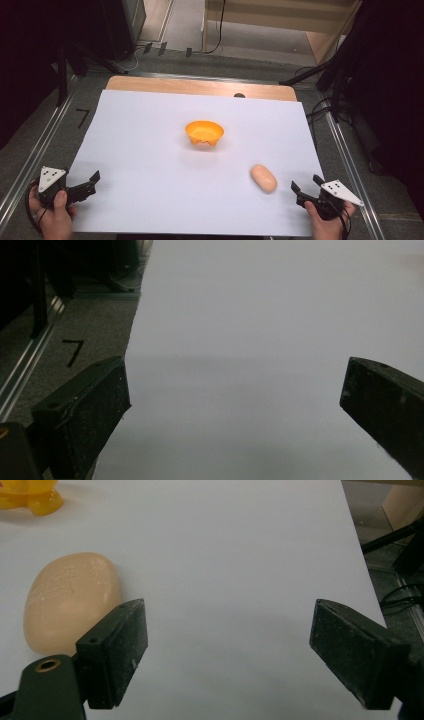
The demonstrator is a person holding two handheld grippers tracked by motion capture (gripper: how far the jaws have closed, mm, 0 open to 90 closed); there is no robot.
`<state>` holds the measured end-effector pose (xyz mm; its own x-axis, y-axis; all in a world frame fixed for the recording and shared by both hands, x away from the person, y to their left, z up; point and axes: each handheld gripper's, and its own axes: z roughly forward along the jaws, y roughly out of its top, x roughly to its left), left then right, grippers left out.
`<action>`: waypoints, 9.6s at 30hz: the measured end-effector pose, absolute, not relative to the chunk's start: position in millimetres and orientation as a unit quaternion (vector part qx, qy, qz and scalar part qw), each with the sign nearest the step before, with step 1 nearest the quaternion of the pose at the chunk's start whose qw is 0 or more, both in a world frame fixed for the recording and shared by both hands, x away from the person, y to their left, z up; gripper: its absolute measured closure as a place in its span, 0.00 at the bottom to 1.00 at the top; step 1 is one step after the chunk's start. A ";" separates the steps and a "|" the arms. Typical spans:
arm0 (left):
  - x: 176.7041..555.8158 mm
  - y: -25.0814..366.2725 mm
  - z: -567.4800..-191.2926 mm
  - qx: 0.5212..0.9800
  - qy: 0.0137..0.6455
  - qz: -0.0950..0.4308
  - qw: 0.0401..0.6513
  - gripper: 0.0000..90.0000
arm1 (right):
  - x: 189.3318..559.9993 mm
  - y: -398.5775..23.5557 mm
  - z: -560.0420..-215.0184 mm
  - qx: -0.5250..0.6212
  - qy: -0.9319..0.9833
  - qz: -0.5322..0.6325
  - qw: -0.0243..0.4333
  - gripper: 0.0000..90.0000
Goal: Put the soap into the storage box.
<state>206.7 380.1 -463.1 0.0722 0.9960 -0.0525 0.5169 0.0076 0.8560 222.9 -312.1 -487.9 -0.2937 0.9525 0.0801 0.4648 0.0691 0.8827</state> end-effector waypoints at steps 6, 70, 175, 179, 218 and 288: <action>206.5 380.2 -463.0 0.628 0.602 0.319 0.377 0.00 | 218.8 -312.3 -484.9 0.522 0.662 0.443 0.306 0.31; 206.2 380.0 -463.0 0.634 0.596 0.315 0.380 0.00 | 298.0 -217.4 -448.0 0.450 0.865 0.217 0.047 0.18; 207.2 382.7 -463.3 0.632 0.598 0.304 0.387 0.00 | 413.0 -100.6 -372.1 0.142 0.960 0.233 0.054 0.37; 207.4 382.6 -463.3 0.632 0.598 0.304 0.387 0.00 | 420.4 -86.2 -367.4 0.118 0.963 0.234 0.060 0.37; 206.5 384.1 -463.2 0.629 0.599 0.301 0.395 0.00 | 465.8 -14.7 -389.1 0.058 0.987 0.152 0.017 0.37; 206.1 382.4 -463.1 0.633 0.595 0.306 0.390 0.00 | 305.1 -223.6 -441.3 0.404 0.809 0.406 0.129 0.00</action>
<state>206.1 382.4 -463.1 0.1045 0.9915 -0.0768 0.5152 0.0121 0.8570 305.1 -223.6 -441.3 -0.6393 0.7597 0.1186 0.5497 0.3438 0.7613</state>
